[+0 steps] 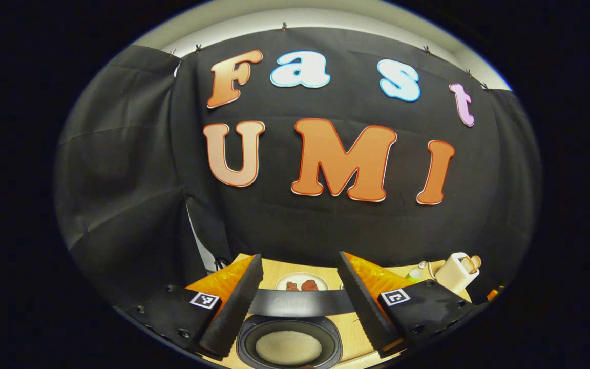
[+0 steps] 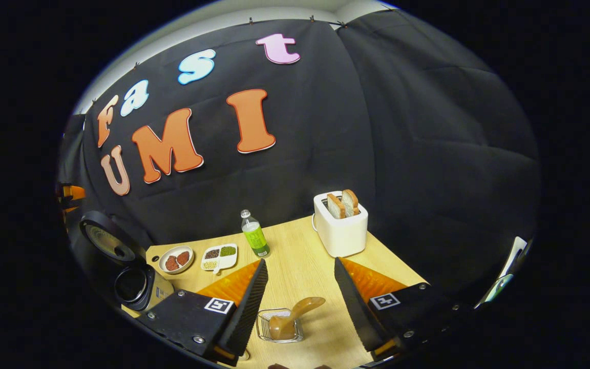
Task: Close the left gripper, press the button to open the rice cooker; take a wooden spoon from the chopstick holder with the right hand, scoop a spoonful of rice and pour it into the rice cooker, then put the wooden spoon back into the chopstick holder.
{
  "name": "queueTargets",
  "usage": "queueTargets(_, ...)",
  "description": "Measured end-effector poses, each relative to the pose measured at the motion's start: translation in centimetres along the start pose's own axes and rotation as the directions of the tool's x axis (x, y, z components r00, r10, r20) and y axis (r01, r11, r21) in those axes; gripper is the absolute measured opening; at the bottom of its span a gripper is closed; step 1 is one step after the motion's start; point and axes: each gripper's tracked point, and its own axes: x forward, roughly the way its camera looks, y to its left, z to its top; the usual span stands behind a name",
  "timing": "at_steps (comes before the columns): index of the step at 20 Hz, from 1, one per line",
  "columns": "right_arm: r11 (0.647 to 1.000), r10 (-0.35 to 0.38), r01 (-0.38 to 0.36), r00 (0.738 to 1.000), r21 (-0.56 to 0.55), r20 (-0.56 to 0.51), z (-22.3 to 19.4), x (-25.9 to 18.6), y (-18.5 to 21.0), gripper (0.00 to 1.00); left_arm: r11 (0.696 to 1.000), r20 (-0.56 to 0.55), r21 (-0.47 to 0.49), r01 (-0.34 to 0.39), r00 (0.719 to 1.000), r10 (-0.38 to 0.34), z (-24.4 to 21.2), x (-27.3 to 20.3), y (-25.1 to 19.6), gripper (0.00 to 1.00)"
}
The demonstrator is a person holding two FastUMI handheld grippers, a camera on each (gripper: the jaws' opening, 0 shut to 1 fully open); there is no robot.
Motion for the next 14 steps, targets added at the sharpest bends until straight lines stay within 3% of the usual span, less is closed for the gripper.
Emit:
queueTargets(3,1.000,0.005,-0.005,1.000,-0.027,-0.001,-0.3,-0.5,0.8,0.82,0.999,-0.146,-0.034,-0.036,0.989,0.030,-3.4,1.6,1.1,0.98)
queueTargets(6,0.998,0.023,-0.024,1.000,-0.055,-0.015,-0.8,-0.3,1.7,0.82,0.997,-0.215,0.021,-0.075,0.974,0.078,-5.6,1.4,2.8,0.94)
queueTargets(7,0.998,0.034,-0.035,0.999,-0.056,-0.019,-0.9,-0.2,2.3,0.82,0.997,-0.225,0.012,-0.075,0.971,0.076,-6.4,1.0,2.7,0.97)
queueTargets(8,0.997,0.049,-0.050,0.999,-0.056,-0.021,-0.9,-0.1,3.0,0.82,0.998,-0.236,0.018,-0.068,0.969,0.071,-6.9,0.5,2.6,0.93)
queueTargets(9,0.996,0.063,-0.065,0.998,-0.057,-0.024,-1.0,0.0,3.6,0.82,0.998,-0.256,0.023,-0.065,0.964,0.069,-7.9,-0.4,2.6,0.98)
queueTargets(11,0.994,0.089,-0.091,0.996,-0.066,-0.031,-1.2,0.4,4.7,0.82,0.997,-0.299,0.034,-0.062,0.952,0.069,-9.8,-1.8,2.6,0.94)
queueTargets(14,0.988,0.119,-0.123,0.992,-0.094,-0.040,-1.2,0.6,6.1,0.82,1.000,-0.422,0.007,-0.030,0.906,0.030,-14.6,-3.8,1.4,0.99)
